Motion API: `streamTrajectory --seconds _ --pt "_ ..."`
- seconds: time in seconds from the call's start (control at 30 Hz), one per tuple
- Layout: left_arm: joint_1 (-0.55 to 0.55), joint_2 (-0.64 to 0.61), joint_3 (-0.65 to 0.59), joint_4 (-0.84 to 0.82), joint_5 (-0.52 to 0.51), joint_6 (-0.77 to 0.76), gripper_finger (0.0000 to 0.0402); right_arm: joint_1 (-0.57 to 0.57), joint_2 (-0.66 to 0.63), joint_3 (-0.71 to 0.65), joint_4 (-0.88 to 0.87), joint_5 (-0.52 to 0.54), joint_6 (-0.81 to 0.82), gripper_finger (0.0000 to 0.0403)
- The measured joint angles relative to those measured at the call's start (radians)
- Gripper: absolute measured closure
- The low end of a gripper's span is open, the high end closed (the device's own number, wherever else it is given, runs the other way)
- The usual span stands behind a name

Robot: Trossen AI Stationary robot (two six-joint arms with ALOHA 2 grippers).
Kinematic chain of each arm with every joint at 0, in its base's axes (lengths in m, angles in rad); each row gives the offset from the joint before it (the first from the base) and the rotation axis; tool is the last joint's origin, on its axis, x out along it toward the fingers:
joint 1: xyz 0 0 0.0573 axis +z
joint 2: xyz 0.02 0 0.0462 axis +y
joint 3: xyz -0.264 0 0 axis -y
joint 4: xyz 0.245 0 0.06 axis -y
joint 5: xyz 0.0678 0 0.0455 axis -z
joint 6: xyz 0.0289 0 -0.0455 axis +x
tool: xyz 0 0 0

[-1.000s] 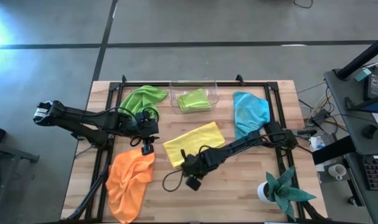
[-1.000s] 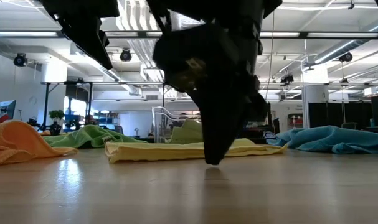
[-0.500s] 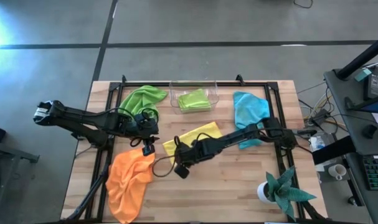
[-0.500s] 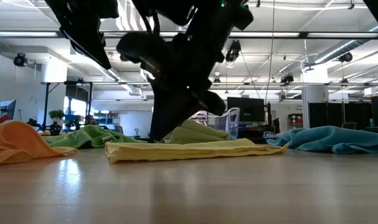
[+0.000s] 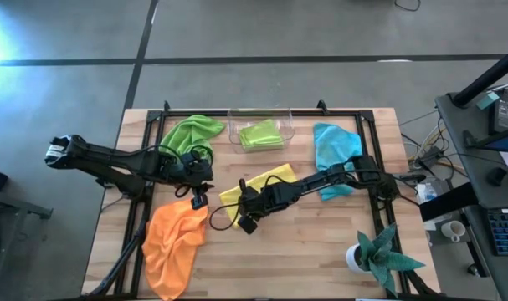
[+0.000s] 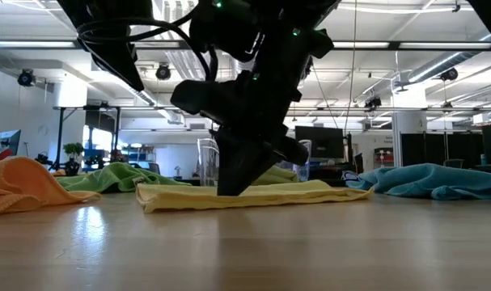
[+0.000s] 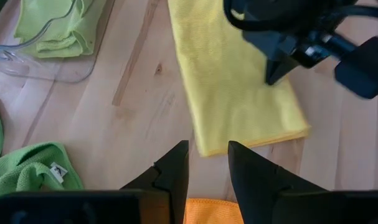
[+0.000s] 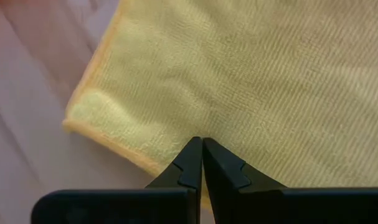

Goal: Fold microfiber towels
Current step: Fold the yellow microfiber towel

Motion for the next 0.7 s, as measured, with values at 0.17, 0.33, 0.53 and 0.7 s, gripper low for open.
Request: streamTrajectory --seconds 0.17,0.33,0.53,0.7 --pt "0.0 0.0 -0.022 0.001 0.0 -0.005 0.0304 0.035 -0.004 -0.01 -0.039 -0.093 0.008 0.039" --pt "0.0 0.0 -0.057 -0.001 0.0 -0.008 0.0304 0.093 -0.005 -0.006 -0.1 -0.181 -0.093 0.039" --pt "0.0 0.004 -0.067 -0.001 0.065 -0.01 0.0304 0.174 -0.01 -0.006 -0.194 -0.199 -0.196 0.039" --pt "0.0 0.004 -0.071 -0.001 0.118 -0.011 0.0304 0.221 -0.013 -0.005 -0.347 -0.127 -0.232 0.039"
